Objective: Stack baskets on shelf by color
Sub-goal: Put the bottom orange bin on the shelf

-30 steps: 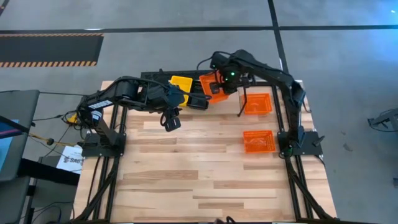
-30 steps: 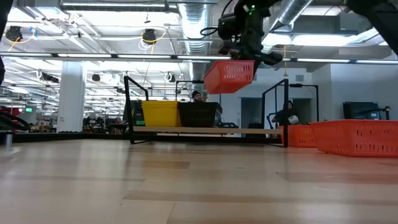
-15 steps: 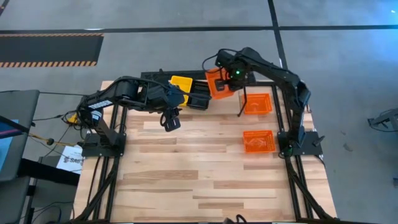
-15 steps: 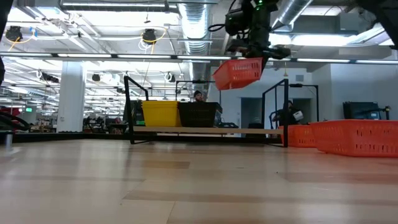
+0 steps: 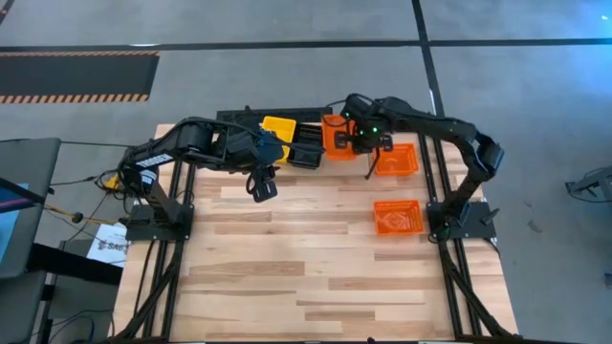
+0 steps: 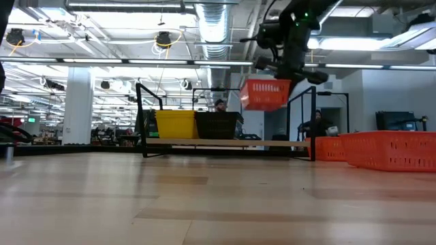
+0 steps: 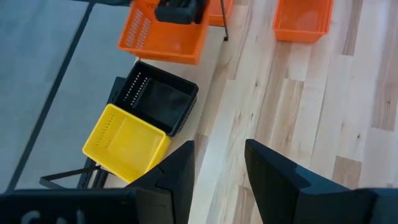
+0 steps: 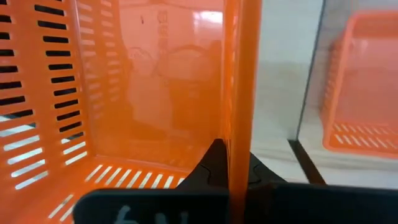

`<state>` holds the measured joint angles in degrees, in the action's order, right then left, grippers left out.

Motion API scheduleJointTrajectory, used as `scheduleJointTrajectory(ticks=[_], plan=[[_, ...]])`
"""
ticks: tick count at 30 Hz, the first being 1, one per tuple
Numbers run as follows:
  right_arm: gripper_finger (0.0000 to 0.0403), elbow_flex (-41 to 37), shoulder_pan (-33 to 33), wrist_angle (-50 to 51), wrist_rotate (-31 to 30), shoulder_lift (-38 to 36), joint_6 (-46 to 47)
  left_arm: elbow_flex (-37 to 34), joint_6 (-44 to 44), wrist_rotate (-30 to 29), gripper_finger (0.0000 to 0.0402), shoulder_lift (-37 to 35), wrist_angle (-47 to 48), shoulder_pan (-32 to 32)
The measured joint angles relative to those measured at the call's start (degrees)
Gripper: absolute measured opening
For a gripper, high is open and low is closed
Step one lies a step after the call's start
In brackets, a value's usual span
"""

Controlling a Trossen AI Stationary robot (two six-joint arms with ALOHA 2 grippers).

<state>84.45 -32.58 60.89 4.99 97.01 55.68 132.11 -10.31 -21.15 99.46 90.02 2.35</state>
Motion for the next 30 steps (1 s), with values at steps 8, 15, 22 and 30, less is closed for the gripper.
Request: scheduleJointTrajectory(ticks=[8, 15, 22, 30], plan=[[0.0001, -3.24, 0.10, 0.22, 1.19, -0.09, 0.90, 0.00, 0.46, 0.00, 0.0130, 0.00, 0.00, 0.00], [0.0001, -3.24, -1.29, -0.45, 1.16, -0.07, 0.92, 0.00, 0.46, 0.00, 0.0130, 0.00, 0.00, -0.02], [0.0001, -3.19, -1.33, -2.15, 1.15, 1.64, -0.07, -0.01, 0.47, 0.00, 0.0130, 0.00, -0.01, 0.00], [0.0007, -3.26, -1.31, -1.61, 0.99, 1.70, -0.94, 0.00, 0.69, -0.02, 0.0130, 0.00, 0.00, -0.01]])
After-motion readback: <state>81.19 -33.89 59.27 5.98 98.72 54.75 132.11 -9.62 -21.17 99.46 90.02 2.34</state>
